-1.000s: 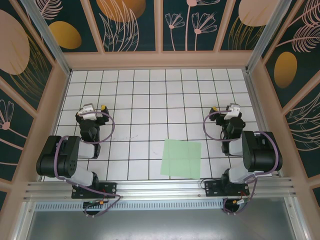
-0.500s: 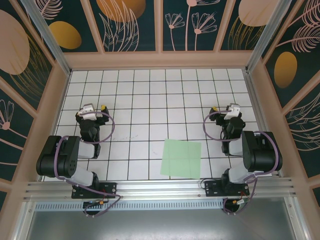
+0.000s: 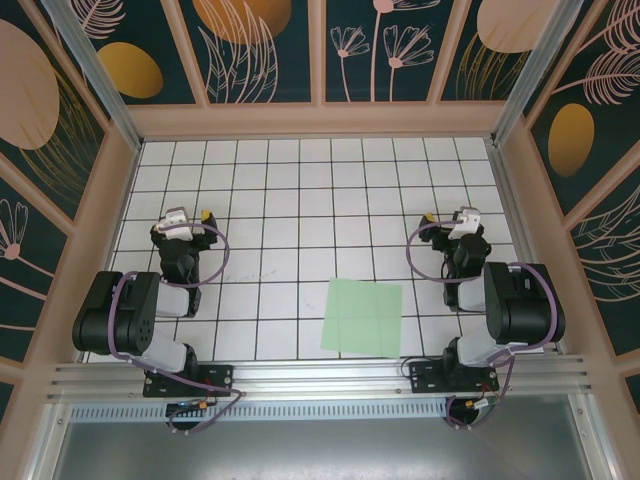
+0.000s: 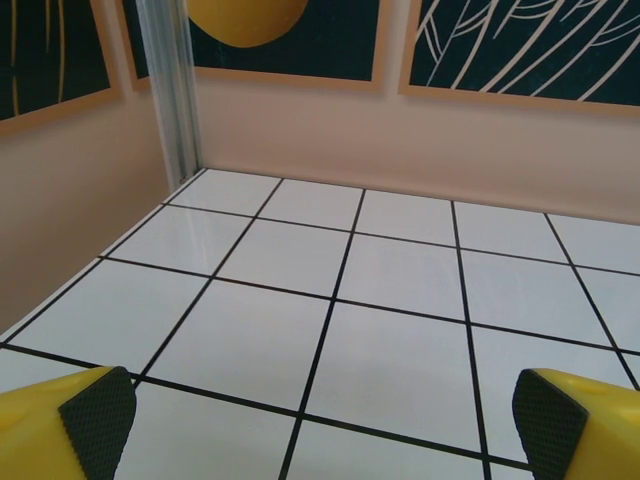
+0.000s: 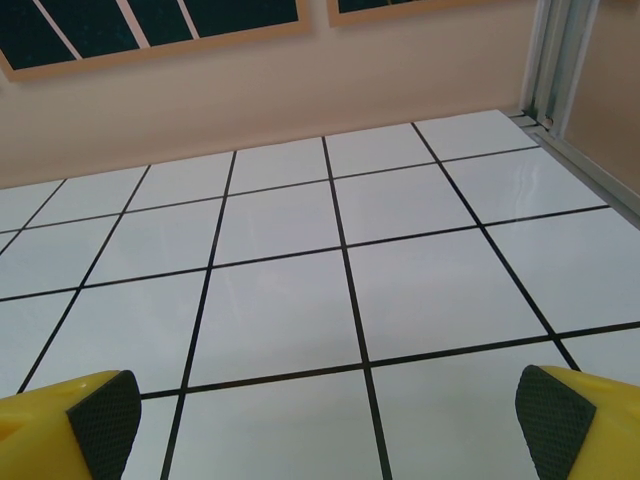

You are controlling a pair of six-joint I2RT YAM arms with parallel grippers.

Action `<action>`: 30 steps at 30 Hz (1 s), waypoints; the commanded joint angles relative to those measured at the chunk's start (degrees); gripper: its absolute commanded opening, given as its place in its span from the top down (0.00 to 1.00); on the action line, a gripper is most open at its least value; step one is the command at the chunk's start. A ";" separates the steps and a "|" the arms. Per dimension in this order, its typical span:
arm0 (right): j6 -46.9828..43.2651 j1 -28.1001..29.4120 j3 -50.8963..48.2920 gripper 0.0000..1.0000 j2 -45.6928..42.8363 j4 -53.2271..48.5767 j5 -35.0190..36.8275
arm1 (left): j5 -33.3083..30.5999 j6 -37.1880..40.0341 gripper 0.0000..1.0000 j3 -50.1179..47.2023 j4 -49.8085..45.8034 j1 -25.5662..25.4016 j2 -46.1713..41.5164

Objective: Fold a paper plane with a square sheet of paper (pick it up from the middle)
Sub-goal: Move the square sheet of paper to the center of the table.

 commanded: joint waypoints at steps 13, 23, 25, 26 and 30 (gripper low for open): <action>25.73 9.73 27.96 0.02 -14.39 -69.48 3.19 | -4.42 -14.20 0.02 12.19 -36.17 0.40 -20.68; 45.80 37.35 24.39 0.04 -13.89 -76.64 1.69 | 4.49 -24.90 0.01 19.03 -50.99 0.40 -25.68; 48.11 42.03 23.25 0.04 -13.28 -77.77 3.83 | 3.60 -26.00 0.01 19.10 -51.90 0.42 -25.99; 48.82 44.02 22.62 0.05 -12.99 -78.11 4.35 | 3.41 -26.23 0.01 19.42 -52.71 0.40 -25.83; 50.39 49.10 20.89 0.05 -12.29 -78.53 5.30 | 4.78 -26.57 0.02 20.29 -53.84 0.40 -24.05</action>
